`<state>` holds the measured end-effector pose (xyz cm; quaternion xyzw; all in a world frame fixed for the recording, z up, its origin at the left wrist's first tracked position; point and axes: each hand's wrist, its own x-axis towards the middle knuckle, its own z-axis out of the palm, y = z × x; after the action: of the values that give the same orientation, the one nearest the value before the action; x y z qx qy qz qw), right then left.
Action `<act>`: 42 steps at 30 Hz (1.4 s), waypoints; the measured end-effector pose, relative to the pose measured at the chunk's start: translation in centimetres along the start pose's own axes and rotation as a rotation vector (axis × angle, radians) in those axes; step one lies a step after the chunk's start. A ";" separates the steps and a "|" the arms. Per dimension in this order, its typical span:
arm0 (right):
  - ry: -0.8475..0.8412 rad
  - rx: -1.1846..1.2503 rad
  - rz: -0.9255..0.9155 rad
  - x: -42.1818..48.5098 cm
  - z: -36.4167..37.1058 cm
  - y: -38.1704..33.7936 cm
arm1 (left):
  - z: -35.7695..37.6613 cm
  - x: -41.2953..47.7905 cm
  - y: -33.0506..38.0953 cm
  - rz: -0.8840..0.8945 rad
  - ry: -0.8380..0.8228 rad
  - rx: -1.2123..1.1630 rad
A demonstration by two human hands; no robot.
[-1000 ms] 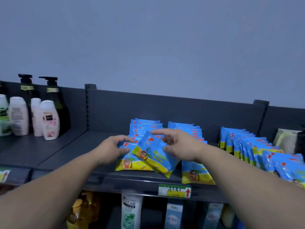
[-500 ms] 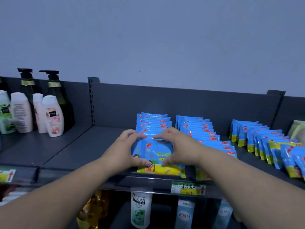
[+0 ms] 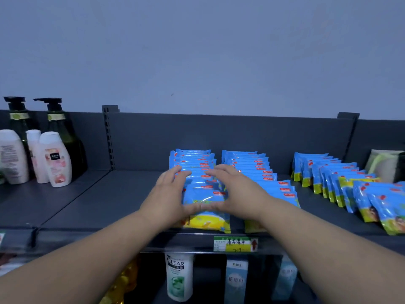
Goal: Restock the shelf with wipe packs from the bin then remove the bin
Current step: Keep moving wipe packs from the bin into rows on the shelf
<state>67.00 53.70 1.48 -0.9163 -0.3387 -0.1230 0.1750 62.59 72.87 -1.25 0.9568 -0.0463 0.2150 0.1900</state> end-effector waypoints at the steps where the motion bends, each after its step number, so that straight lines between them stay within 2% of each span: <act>1: 0.042 -0.042 0.023 -0.6 -0.7 0.5 | 0.1 0.3 1.0 0.016 0.025 0.026; 7: 0.307 -0.366 0.267 -7.1 -4.7 6.3 | 4.0 1.7 10.6 0.237 0.162 0.167; 10: 0.340 -0.430 0.431 -12.7 -6.6 10.0 | 6.8 1.3 17.5 0.327 0.103 0.209; 13: 0.392 -0.467 0.561 -19.6 -8.1 14.0 | 10.1 0.2 24.1 0.430 0.071 0.119; 18: 0.282 -0.495 0.823 -32.9 -10.2 20.1 | 17.9 -3.5 35.1 0.556 -0.039 0.060; 26: 0.141 -0.417 1.146 -53.0 -11.4 26.8 | 29.4 -11.5 50.0 0.616 -0.281 0.044; 33: -0.038 -0.295 1.344 -64.3 -9.5 31.0 | 37.5 -16.6 53.8 0.626 -0.445 0.101; 36: -0.098 -0.239 1.400 -66.1 -7.2 32.4 | 40.6 -17.2 52.8 0.602 -0.535 0.165; 39: -0.151 -0.197 1.441 -67.0 -4.1 33.9 | 43.3 -17.0 52.0 0.597 -0.555 0.174; 42: -0.200 -0.155 1.483 -67.2 -0.7 35.5 | 47.1 -16.4 50.3 0.582 -0.693 0.157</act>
<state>40.73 -10.56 -29.42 -0.9207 0.3625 0.0874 0.1152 57.80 8.44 -30.31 0.9310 -0.3576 -0.0702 0.0218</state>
